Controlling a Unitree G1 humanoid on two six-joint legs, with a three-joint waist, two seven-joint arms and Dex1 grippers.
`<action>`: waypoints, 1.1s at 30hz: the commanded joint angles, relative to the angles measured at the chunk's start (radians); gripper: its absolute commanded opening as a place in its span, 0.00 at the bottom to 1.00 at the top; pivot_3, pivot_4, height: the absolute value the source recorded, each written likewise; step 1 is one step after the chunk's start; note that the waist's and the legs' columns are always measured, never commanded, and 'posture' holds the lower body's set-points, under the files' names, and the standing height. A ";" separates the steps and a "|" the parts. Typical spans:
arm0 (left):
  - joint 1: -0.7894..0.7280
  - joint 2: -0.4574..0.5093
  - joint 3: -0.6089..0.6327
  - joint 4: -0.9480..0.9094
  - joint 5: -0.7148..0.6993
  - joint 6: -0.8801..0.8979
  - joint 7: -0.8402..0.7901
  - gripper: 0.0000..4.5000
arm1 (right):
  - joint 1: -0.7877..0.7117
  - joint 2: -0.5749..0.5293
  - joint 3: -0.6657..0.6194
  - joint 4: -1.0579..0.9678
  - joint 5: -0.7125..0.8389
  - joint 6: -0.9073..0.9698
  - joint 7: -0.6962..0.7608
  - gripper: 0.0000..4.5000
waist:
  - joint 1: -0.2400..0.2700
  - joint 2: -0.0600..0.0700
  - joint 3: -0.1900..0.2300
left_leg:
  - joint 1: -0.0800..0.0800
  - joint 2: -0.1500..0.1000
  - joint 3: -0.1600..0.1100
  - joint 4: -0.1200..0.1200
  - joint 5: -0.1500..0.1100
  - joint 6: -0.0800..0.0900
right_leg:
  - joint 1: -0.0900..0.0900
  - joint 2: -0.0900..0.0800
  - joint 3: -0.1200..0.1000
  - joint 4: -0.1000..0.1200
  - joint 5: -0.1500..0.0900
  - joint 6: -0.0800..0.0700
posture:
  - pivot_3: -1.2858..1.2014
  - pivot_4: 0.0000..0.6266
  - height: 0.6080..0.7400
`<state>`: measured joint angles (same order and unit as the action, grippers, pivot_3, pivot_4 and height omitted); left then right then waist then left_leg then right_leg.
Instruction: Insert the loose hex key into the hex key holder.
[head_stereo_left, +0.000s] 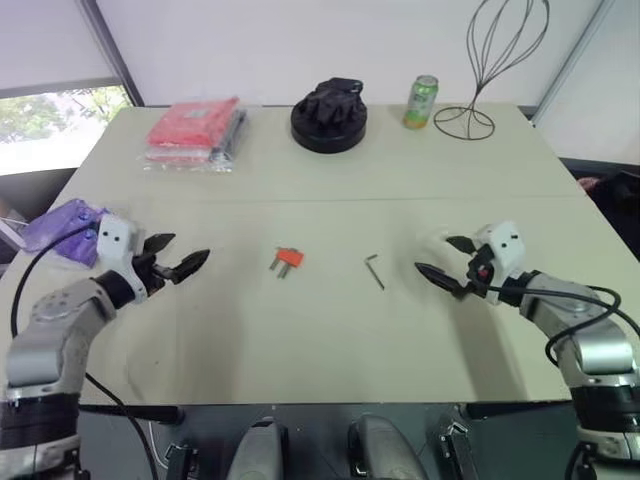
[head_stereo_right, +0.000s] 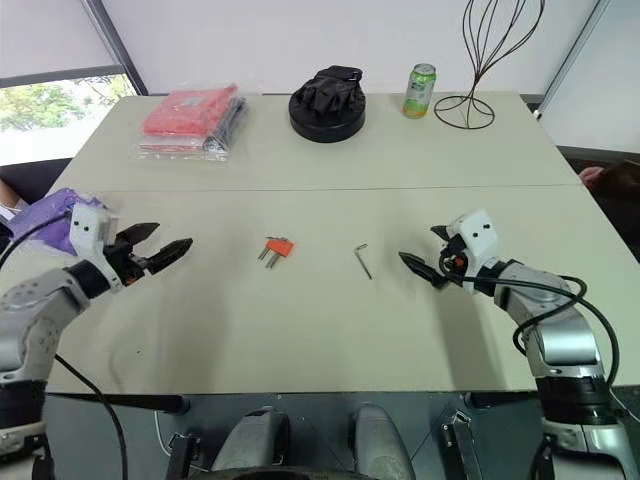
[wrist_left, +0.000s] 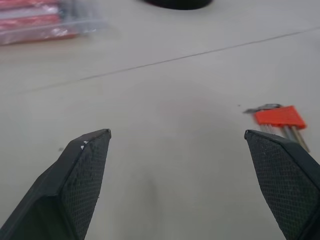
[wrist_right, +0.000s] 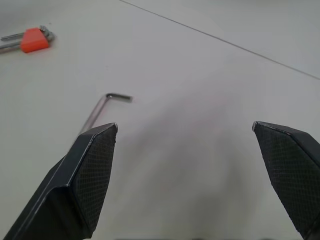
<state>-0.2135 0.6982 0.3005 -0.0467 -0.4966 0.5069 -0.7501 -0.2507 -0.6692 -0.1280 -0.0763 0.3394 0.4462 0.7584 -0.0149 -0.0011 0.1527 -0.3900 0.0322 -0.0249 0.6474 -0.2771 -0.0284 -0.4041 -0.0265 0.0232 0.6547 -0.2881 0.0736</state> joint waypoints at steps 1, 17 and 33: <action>-0.103 0.089 -0.059 0.030 -0.057 0.029 -0.219 0.99 | -0.077 -0.009 0.032 -0.009 0.002 -0.004 0.041 1.00 | 0.001 0.000 0.000 | 0.000 0.000 0.000 0.000 0.000 0.000 | 0.000 0.000 0.000 0.000 0.000 0.000 | 0.52 0.24 1.00; -0.430 0.137 -0.280 0.405 0.123 -0.131 -0.559 0.99 | -0.425 0.353 0.354 0.538 -0.191 -0.332 0.109 1.00 | -0.006 -0.001 0.001 | -0.002 0.000 0.003 0.000 0.000 0.000 | -0.006 0.000 0.000 0.005 0.000 0.000 | 0.52 0.24 1.00; -0.261 0.106 -0.202 0.224 0.081 -0.081 -0.445 0.99 | -0.595 0.516 0.346 0.893 -0.255 -0.517 0.191 1.00 | -0.009 -0.001 0.003 | -0.001 0.001 0.002 0.001 0.000 0.000 | -0.007 -0.001 0.001 0.010 0.000 0.000 | 0.52 0.24 1.00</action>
<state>-0.4731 0.7964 0.0615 0.2158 -0.3984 0.4234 -1.2066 -0.8316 -0.1676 0.2298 0.8234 0.0890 -0.0462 0.9557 -0.0236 -0.0026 0.1553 -0.3913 0.0327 -0.0228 0.6486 -0.2772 -0.0282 -0.4115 -0.0271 0.0241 0.6649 -0.2880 0.0738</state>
